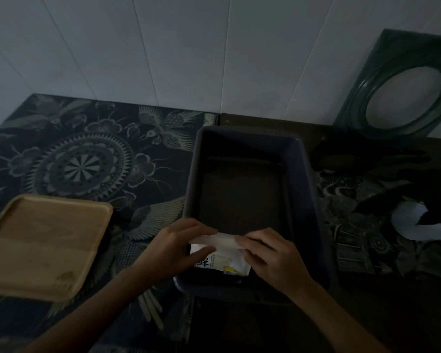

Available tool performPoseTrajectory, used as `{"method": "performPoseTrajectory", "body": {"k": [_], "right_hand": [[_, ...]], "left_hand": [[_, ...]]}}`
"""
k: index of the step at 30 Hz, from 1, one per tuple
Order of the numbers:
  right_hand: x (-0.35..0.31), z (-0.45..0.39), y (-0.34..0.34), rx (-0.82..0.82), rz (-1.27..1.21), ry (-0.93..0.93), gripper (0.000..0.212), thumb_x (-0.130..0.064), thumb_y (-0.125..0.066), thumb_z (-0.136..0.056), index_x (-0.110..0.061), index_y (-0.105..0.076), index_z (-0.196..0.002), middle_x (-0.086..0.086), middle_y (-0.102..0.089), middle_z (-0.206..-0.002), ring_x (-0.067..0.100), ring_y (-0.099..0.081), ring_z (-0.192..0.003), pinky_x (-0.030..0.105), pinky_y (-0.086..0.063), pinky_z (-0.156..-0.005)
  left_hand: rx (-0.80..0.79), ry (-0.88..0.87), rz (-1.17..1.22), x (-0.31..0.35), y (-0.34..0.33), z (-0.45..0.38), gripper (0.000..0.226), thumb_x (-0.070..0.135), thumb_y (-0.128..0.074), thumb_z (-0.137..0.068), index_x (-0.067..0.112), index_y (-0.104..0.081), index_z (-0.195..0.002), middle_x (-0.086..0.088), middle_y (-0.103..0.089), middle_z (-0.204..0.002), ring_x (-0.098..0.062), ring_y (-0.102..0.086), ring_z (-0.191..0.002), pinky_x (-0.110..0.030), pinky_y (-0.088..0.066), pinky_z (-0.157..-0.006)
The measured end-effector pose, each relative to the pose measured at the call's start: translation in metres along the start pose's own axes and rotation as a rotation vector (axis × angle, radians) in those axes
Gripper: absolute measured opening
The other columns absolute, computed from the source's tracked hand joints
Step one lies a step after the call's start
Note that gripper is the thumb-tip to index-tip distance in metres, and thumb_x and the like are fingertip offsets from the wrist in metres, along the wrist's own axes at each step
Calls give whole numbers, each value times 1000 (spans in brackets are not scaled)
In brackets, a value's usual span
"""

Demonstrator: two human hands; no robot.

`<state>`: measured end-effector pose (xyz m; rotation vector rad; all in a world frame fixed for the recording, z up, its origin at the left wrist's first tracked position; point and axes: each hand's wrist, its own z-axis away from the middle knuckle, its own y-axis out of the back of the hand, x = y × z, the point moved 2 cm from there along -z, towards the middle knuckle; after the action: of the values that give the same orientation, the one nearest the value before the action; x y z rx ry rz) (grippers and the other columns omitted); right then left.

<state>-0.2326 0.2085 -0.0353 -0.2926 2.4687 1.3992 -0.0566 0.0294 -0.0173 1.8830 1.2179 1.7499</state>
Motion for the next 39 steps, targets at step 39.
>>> {"method": "performPoseTrajectory", "body": {"k": [39], "right_hand": [[-58, -17, -12, -6, 175, -274, 11, -34, -80, -82, -31, -77, -92, -1, -59, -135, 25, -44, -136, 43, -33, -108]], "left_hand": [[-157, 98, 77, -7, 23, -50, 13, 22, -65, -92, 23, -77, -95, 17, -72, -85, 11, -65, -81, -2, -46, -71]]}}
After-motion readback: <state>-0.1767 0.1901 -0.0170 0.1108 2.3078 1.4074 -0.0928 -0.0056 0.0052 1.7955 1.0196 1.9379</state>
